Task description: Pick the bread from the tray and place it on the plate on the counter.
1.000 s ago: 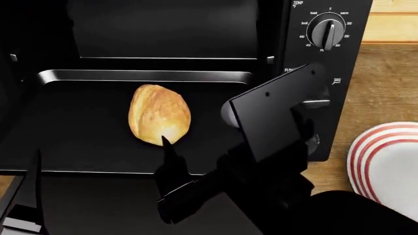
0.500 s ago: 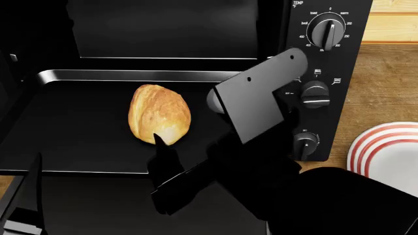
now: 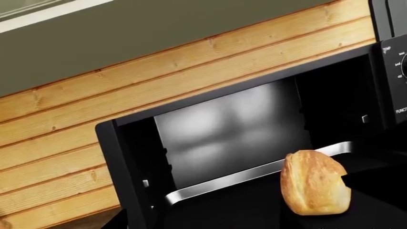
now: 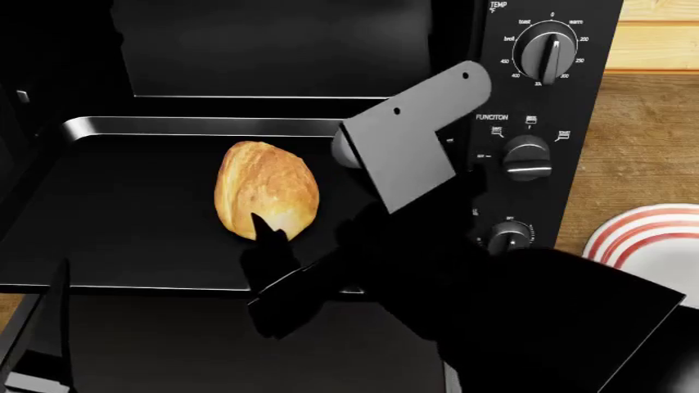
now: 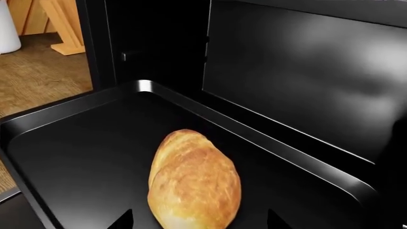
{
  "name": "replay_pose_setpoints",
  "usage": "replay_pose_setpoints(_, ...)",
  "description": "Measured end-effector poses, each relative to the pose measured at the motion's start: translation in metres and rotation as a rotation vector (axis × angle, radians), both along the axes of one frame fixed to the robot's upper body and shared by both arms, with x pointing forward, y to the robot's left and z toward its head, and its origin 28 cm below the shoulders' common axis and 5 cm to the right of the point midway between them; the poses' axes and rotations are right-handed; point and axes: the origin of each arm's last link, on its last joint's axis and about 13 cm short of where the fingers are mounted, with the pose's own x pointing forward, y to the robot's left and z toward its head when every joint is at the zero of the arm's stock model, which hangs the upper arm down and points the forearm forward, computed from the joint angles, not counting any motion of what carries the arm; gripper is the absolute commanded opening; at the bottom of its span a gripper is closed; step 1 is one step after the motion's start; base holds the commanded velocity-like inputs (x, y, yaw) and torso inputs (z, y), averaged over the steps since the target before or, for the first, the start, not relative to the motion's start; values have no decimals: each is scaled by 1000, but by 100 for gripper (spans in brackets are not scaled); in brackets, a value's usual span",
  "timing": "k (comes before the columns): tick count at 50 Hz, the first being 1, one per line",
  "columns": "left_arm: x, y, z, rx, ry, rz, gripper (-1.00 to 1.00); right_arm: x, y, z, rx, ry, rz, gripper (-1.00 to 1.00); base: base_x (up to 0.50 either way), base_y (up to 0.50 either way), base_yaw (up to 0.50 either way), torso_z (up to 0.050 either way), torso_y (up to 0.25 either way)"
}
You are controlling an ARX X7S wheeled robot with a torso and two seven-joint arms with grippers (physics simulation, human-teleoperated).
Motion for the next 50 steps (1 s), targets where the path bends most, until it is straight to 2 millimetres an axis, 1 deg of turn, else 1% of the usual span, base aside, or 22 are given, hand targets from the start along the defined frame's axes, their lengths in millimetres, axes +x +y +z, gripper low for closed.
replay_pose_setpoints(34,-3,0,-2,0,10,-8,100,16,10,2,-43,21,21,100,0,0,0,0,0)
replay_pose_setpoints(50,-4,0,-3,0,13,-12,100,25,13,-1,-49,41,24,100,0,0,0,0,0)
